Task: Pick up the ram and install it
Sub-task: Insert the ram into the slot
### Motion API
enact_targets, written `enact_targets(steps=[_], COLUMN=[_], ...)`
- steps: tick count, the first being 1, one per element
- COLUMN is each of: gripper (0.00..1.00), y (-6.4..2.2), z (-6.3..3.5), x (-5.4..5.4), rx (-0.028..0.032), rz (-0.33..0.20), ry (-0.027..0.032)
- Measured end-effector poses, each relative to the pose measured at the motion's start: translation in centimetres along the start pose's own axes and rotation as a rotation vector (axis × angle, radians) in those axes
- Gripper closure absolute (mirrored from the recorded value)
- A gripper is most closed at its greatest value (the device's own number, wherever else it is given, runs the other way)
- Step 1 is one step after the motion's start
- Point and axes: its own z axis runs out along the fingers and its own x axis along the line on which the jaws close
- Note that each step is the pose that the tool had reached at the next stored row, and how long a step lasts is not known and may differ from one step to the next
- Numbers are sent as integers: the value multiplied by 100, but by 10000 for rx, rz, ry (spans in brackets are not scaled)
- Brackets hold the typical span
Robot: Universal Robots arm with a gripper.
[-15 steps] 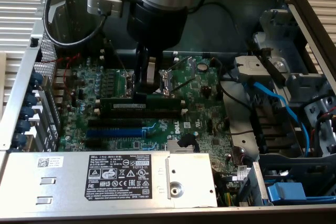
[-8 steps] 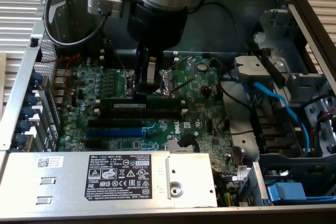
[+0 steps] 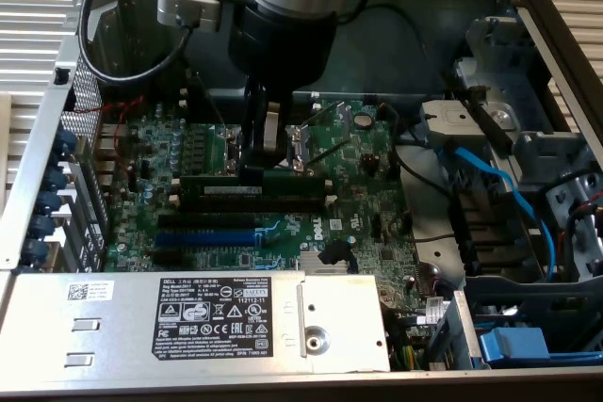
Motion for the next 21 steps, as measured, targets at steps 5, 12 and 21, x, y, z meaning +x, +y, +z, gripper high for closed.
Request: enact_targets(steps=[5, 12, 21], gripper=[88, 88, 88], y=[-1, -2, -5], z=[2, 8, 18], x=[0, -1, -1], rx=[-7, -7, -8], rz=[96, 99, 100], ry=[-17, -18, -17])
